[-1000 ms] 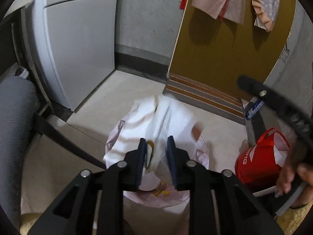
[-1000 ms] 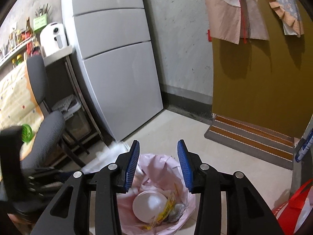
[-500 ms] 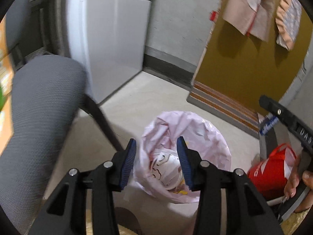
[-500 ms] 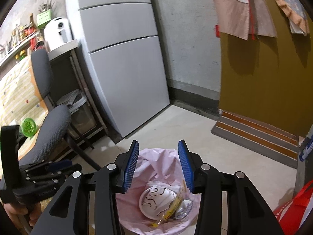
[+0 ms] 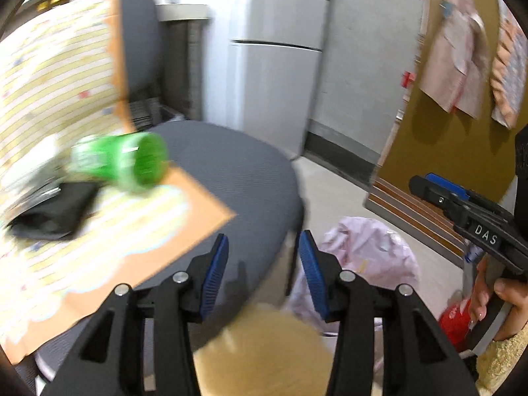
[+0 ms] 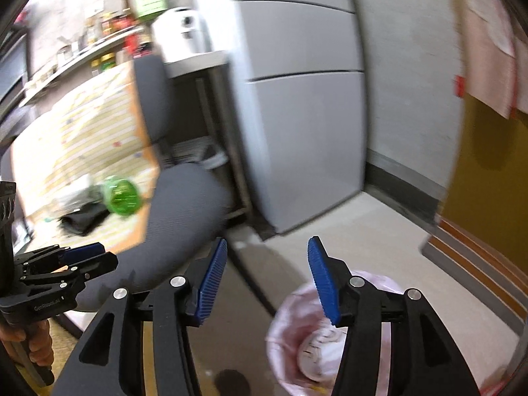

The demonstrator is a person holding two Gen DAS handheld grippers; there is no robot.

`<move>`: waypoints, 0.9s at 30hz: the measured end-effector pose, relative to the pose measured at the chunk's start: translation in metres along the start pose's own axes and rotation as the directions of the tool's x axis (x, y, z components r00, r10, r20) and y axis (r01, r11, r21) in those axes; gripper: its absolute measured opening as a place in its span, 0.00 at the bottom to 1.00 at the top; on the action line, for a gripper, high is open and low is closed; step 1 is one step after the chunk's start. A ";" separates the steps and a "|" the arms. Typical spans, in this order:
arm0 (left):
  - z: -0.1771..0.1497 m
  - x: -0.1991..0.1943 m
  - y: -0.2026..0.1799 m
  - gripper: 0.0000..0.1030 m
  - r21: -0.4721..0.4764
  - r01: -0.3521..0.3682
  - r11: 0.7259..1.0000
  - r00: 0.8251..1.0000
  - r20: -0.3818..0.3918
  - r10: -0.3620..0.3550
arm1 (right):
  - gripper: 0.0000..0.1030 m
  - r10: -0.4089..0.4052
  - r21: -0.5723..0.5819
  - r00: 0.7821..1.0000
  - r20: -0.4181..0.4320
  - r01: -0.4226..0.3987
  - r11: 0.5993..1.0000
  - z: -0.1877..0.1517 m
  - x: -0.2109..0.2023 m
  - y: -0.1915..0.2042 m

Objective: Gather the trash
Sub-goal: 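Return to the chair and grasp the clear plastic tray with the left gripper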

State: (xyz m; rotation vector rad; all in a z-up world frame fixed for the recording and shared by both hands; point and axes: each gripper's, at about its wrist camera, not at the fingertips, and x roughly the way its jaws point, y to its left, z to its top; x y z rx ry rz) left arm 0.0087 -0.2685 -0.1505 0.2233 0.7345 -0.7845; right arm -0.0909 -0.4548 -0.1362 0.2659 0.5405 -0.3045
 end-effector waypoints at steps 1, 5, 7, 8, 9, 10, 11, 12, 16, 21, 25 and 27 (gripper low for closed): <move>-0.002 -0.006 0.010 0.43 -0.022 -0.012 1.000 1.000 0.001 0.012 | 0.51 0.028 -0.021 1.000 -0.003 -0.028 0.999 0.004 0.005 0.012; -0.012 -0.027 0.061 0.53 -0.135 -0.102 0.986 0.995 0.000 0.103 | 0.54 0.105 -0.090 0.994 -0.015 -0.106 0.990 0.014 0.017 0.050; -0.016 -0.037 0.087 0.55 -0.196 -0.167 0.966 0.985 -0.005 0.170 | 0.56 0.144 -0.124 0.989 -0.026 -0.146 0.981 0.018 0.023 0.069; -0.017 -0.041 0.100 0.55 -0.225 -0.187 0.956 0.982 -0.010 0.190 | 0.57 0.157 -0.140 0.987 -0.030 -0.159 0.977 0.019 0.025 0.077; -0.017 -0.045 0.113 0.55 -0.258 -0.209 0.943 0.977 -0.017 0.212 | 0.59 0.170 -0.160 0.985 -0.034 -0.173 0.972 0.020 0.027 0.085; -0.018 -0.050 0.127 0.55 -0.291 -0.234 0.928 0.971 -0.023 0.238 | 0.59 0.181 -0.185 0.983 -0.040 -0.186 0.965 0.022 0.030 0.094; -0.016 -0.054 0.136 0.55 -0.315 -0.257 0.914 0.965 -0.028 0.262 | 0.61 0.189 -0.207 0.981 -0.041 -0.193 0.959 0.023 0.032 0.101; -0.015 -0.059 0.148 0.55 -0.337 -0.281 0.898 0.957 -0.031 0.288 | 0.62 0.196 -0.226 0.980 -0.043 -0.200 0.953 0.023 0.034 0.108; 0.004 -0.080 0.189 0.55 -0.416 -0.400 0.817 0.905 -0.035 0.425 | 0.64 0.220 -0.284 0.974 -0.057 -0.227 0.931 0.032 0.050 0.139; 0.033 -0.080 0.232 0.55 -0.477 -0.488 0.731 0.848 -0.058 0.528 | 0.65 0.258 -0.322 0.965 -0.041 -0.257 0.911 0.040 0.055 0.157; 0.041 -0.062 0.257 0.55 -0.515 -0.517 0.684 0.835 -0.127 0.535 | 0.67 0.261 -0.338 0.965 -0.037 -0.258 0.905 0.039 0.053 0.161; 0.040 -0.049 0.267 0.55 -0.524 -0.531 0.666 0.833 -0.179 0.524 | 0.67 0.251 -0.347 0.967 -0.043 -0.250 0.904 0.035 0.053 0.161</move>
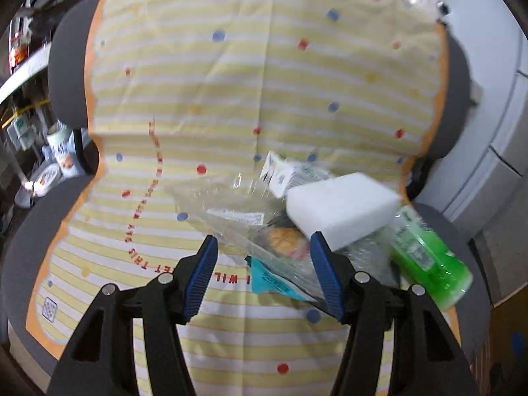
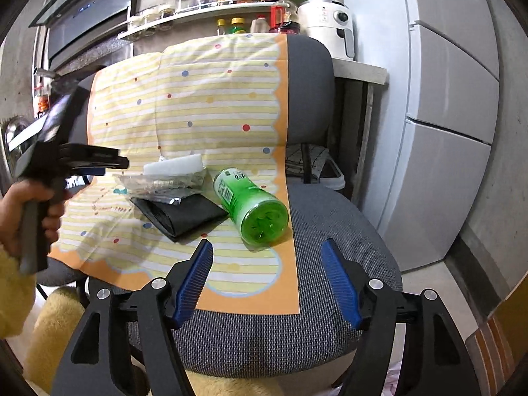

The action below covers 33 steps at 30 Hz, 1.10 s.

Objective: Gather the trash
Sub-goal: 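Return to the chair and grasp the clear plastic tray with the left gripper, then grasp the white sponge with the right gripper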

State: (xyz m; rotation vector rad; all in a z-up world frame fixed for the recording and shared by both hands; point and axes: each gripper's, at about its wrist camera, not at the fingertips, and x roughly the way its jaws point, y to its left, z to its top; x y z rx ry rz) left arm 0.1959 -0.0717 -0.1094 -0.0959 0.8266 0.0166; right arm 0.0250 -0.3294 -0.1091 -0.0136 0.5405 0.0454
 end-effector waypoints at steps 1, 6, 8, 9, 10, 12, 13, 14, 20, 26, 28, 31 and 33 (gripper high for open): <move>-0.001 0.007 0.000 0.55 0.003 -0.010 1.000 1.000 -0.026 0.010 | 0.67 -0.001 -0.002 1.000 -0.005 0.001 1.000 -0.002 0.000 0.000; -0.011 0.029 0.016 0.55 -0.045 -0.003 0.999 0.993 -0.118 -0.003 | 0.67 0.002 0.002 1.000 -0.029 -0.002 1.000 -0.006 0.003 0.002; -0.013 0.035 0.024 0.37 -0.073 0.013 0.997 0.988 -0.151 -0.024 | 0.67 0.007 -0.003 1.000 -0.031 -0.007 1.000 -0.005 0.003 0.006; -0.014 0.037 0.028 0.32 -0.083 0.021 0.996 0.986 -0.162 -0.034 | 0.67 0.010 -0.009 1.000 -0.029 -0.011 1.000 -0.004 0.003 0.009; -0.014 0.038 0.032 0.25 -0.091 0.022 0.996 0.985 -0.168 -0.038 | 0.67 0.013 -0.014 1.000 -0.028 -0.013 1.000 -0.004 0.003 0.012; -0.014 0.036 0.039 0.21 -0.090 0.012 0.996 0.986 -0.165 -0.027 | 0.67 0.018 -0.030 0.999 -0.026 -0.019 0.999 -0.002 0.002 0.018; -0.014 0.034 0.043 0.17 -0.086 0.009 0.996 0.987 -0.161 -0.023 | 0.67 0.021 -0.037 0.999 -0.026 -0.022 0.999 -0.001 0.002 0.021; -0.014 0.029 0.048 0.13 -0.078 0.005 0.997 0.988 -0.151 -0.017 | 0.67 0.023 -0.045 0.999 -0.026 -0.025 0.999 0.000 0.001 0.024; -0.024 -0.005 0.073 0.06 -0.034 0.032 0.999 0.991 -0.129 -0.036 | 0.68 0.079 -0.064 0.997 -0.024 -0.081 0.995 0.007 0.003 0.044; -0.054 -0.027 0.078 0.08 0.029 0.063 0.998 0.987 -0.150 -0.058 | 0.71 0.218 -0.080 0.975 -0.029 -0.220 0.972 0.017 0.007 0.077; -0.065 -0.029 0.079 0.08 0.044 0.096 0.994 0.983 -0.160 -0.088 | 0.73 0.262 -0.110 0.964 -0.031 -0.264 0.958 0.021 0.008 0.092; -0.076 -0.032 0.074 0.08 0.069 0.119 0.991 0.980 -0.166 -0.106 | 0.76 0.317 -0.154 0.948 -0.036 -0.319 0.935 0.024 0.008 0.113; -0.081 -0.031 0.071 0.08 0.069 0.137 0.988 0.977 -0.174 -0.123 | 0.78 0.344 -0.183 0.938 -0.043 -0.346 0.920 0.026 0.010 0.127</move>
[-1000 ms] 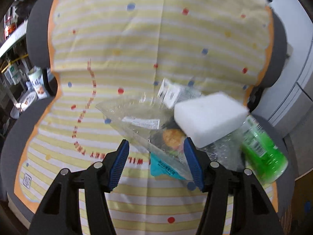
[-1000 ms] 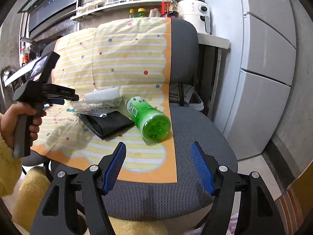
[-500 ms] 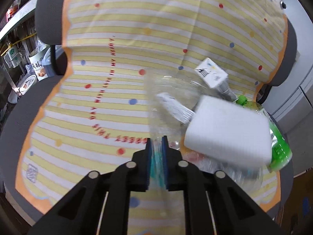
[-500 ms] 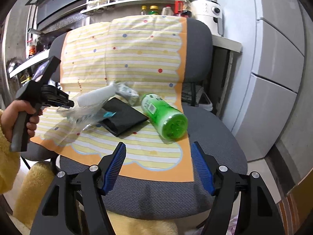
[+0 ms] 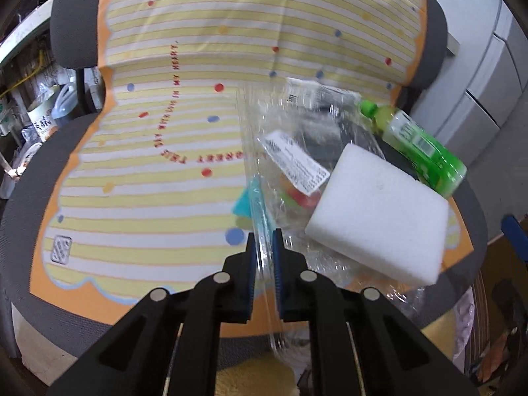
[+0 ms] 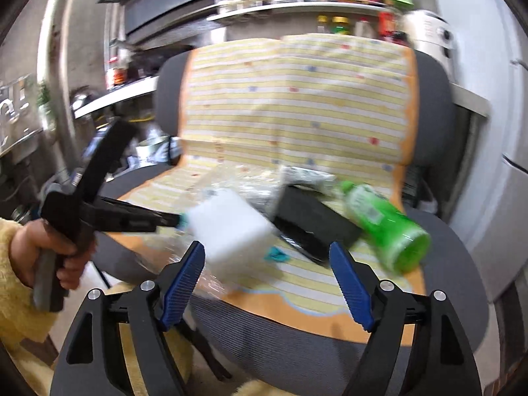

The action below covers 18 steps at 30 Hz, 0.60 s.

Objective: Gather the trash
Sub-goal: 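Grasp the white sponge with the right gripper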

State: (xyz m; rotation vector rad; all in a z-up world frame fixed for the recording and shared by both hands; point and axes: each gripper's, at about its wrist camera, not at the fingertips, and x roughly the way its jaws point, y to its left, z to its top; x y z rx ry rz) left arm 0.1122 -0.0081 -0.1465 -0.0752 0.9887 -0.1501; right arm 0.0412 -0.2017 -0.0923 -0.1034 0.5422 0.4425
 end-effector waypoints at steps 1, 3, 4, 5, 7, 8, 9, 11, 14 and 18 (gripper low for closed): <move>-0.002 0.000 -0.002 0.08 0.000 0.005 1.000 1.000 0.000 -0.005 | 0.78 0.004 -0.013 1.000 -0.002 -0.004 1.000 0.001 0.003 0.005; -0.004 0.002 -0.006 0.08 0.006 0.014 1.000 1.000 0.001 -0.014 | 0.78 0.006 -0.039 1.000 -0.010 -0.006 0.999 0.002 0.008 0.014; -0.004 0.003 -0.009 0.08 0.015 0.020 1.000 1.000 0.001 -0.020 | 0.78 0.004 -0.050 1.000 -0.018 -0.005 0.999 0.001 0.012 0.017; -0.005 0.002 -0.011 0.08 0.023 0.023 0.999 1.000 0.004 -0.023 | 0.78 -0.002 -0.054 1.000 -0.025 0.000 0.999 0.001 0.015 0.018; -0.005 0.002 -0.015 0.08 0.044 0.022 0.999 1.000 0.016 -0.023 | 0.78 -0.022 -0.035 0.999 -0.038 0.021 0.999 -0.001 0.020 0.013; -0.006 0.002 -0.017 0.08 0.059 0.017 0.998 1.000 0.025 -0.018 | 0.78 -0.021 -0.009 0.999 -0.040 0.021 1.000 -0.001 0.021 0.008; -0.006 0.002 -0.019 0.08 0.073 0.006 0.997 0.999 0.033 -0.008 | 0.78 -0.019 0.021 0.999 -0.044 0.020 1.000 -0.002 0.022 0.001; -0.006 0.005 -0.020 0.08 0.080 -0.005 0.997 1.000 0.030 0.003 | 0.78 -0.008 0.090 0.997 -0.072 0.014 0.996 -0.004 0.031 -0.014; -0.008 0.011 -0.019 0.09 0.076 -0.012 0.997 1.000 0.021 0.011 | 0.67 0.023 0.146 0.993 -0.113 -0.006 0.989 -0.009 0.044 -0.027; -0.009 0.015 -0.021 0.09 0.087 -0.031 0.996 0.999 0.017 0.030 | 0.59 0.080 0.182 0.988 -0.135 -0.055 0.982 -0.013 0.058 -0.027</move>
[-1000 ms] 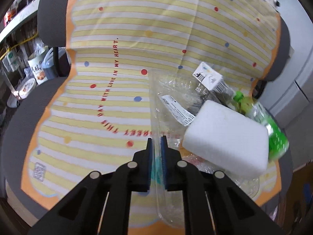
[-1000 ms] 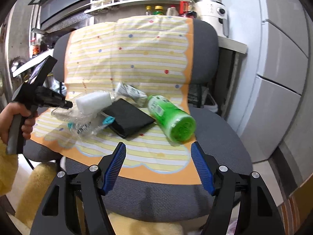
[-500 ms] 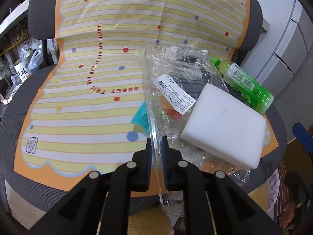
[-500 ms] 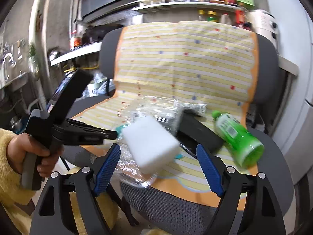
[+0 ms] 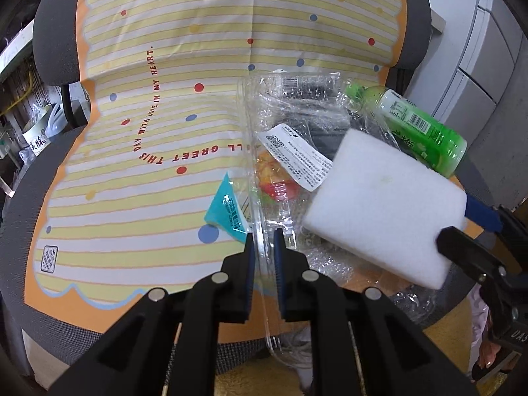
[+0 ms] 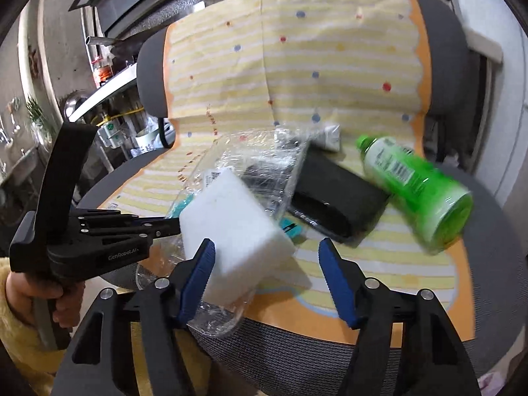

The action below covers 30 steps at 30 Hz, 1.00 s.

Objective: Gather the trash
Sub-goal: 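Grasp the white sponge with the right gripper, then carry tray and sponge to the bin and open the right gripper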

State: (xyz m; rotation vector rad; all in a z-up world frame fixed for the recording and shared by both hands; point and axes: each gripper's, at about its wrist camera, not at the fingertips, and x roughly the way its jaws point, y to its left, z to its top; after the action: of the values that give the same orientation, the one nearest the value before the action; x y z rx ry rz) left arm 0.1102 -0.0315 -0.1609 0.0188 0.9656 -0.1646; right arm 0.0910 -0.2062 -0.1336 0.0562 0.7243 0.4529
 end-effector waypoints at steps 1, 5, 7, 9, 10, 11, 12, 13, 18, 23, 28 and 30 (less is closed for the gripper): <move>0.000 0.000 0.000 0.10 0.000 -0.001 1.000 1.000 0.001 0.001 | 0.58 0.007 0.000 1.000 -0.002 -0.007 1.000 0.001 0.002 0.001; 0.001 0.000 -0.002 0.10 0.006 -0.006 1.000 1.000 0.007 0.005 | 0.46 0.035 -0.015 0.999 -0.020 -0.035 0.999 0.002 0.008 0.011; 0.001 -0.002 -0.002 0.09 0.004 -0.003 1.000 1.000 0.014 0.003 | 0.40 0.031 -0.029 0.999 -0.024 -0.032 0.999 0.003 0.009 0.016; 0.001 -0.004 -0.001 0.09 0.001 0.004 1.000 1.000 0.022 -0.004 | 0.30 0.020 -0.044 1.000 -0.020 -0.021 0.999 0.004 0.007 0.020; 0.001 -0.005 0.000 0.09 -0.003 0.010 1.000 1.000 0.023 -0.010 | 0.27 0.021 -0.045 1.000 -0.012 -0.021 0.999 0.004 0.003 0.021; 0.001 -0.006 0.001 0.09 -0.010 0.019 1.000 1.000 0.025 -0.019 | 0.24 0.018 -0.047 1.000 0.001 -0.018 0.999 0.005 -0.001 0.022; 0.001 -0.008 0.002 0.09 -0.016 0.030 0.999 0.999 0.029 -0.030 | 0.23 0.013 -0.049 1.000 0.016 -0.012 0.999 0.007 -0.005 0.022; 0.001 -0.009 0.003 0.08 -0.019 0.036 0.999 0.999 0.032 -0.035 | 0.23 0.002 -0.048 0.999 0.037 0.000 0.999 0.008 -0.012 0.023; 0.002 -0.020 0.009 0.05 -0.058 0.084 0.995 0.995 0.063 -0.080 | 0.23 -0.059 0.028 0.991 0.117 0.056 0.998 0.017 -0.044 0.007; 0.007 -0.052 0.007 0.05 -0.076 0.155 0.985 0.977 0.161 -0.142 | 0.23 -0.129 0.073 0.973 0.192 0.117 0.990 0.019 -0.076 -0.009; 0.015 -0.080 -0.010 0.04 -0.038 0.169 0.985 0.957 0.245 -0.155 | 0.24 -0.208 0.129 0.945 0.251 0.180 0.975 0.016 -0.110 -0.028; 0.017 -0.087 -0.020 0.05 -0.019 0.186 0.982 0.947 0.269 -0.174 | 0.24 -0.243 0.148 0.934 0.262 0.210 0.966 0.013 -0.124 -0.037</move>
State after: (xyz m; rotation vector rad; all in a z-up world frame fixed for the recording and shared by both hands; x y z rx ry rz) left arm 0.0722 -0.0414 -0.0786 -0.1299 0.7002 -0.3070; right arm 0.0322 -0.2900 -0.0540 0.1430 0.4719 0.1744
